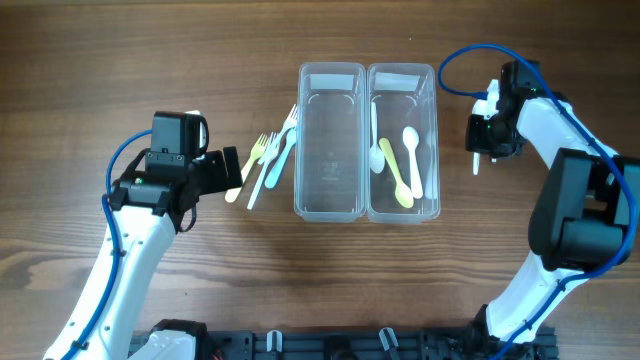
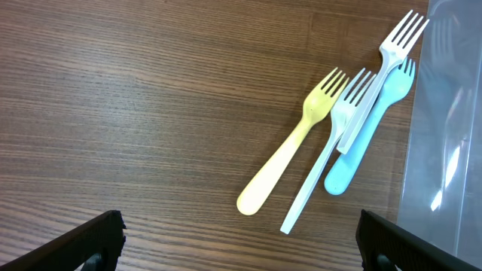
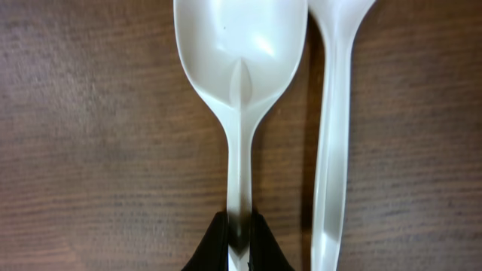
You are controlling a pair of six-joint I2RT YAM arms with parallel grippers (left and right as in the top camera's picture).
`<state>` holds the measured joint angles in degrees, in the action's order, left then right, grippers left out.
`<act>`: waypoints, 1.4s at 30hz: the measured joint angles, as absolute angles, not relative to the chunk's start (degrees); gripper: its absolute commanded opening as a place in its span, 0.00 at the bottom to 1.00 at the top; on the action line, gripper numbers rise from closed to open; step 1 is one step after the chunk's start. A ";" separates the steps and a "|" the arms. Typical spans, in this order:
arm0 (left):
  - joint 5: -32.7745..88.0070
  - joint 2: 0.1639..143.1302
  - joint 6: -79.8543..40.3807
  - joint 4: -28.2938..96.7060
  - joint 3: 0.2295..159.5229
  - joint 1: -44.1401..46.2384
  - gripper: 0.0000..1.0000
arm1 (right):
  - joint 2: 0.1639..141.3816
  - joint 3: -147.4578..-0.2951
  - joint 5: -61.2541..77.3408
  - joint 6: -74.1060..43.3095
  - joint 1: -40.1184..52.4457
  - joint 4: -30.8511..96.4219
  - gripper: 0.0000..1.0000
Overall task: Pack container
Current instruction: 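Grasp the remaining white spoons with the right gripper, then place the white spoons into the right container, then grasp the last white spoon on the right with the right gripper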
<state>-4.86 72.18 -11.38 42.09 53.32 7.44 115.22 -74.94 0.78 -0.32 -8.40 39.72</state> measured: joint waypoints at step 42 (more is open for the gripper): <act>-4.86 72.18 -11.38 42.11 53.32 7.44 1.00 | 91.02 -75.18 1.85 -14.87 8.49 39.29 0.67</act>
<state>-4.86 72.18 -11.38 42.11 53.32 7.44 91.02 -75.18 1.85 -14.87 8.49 39.29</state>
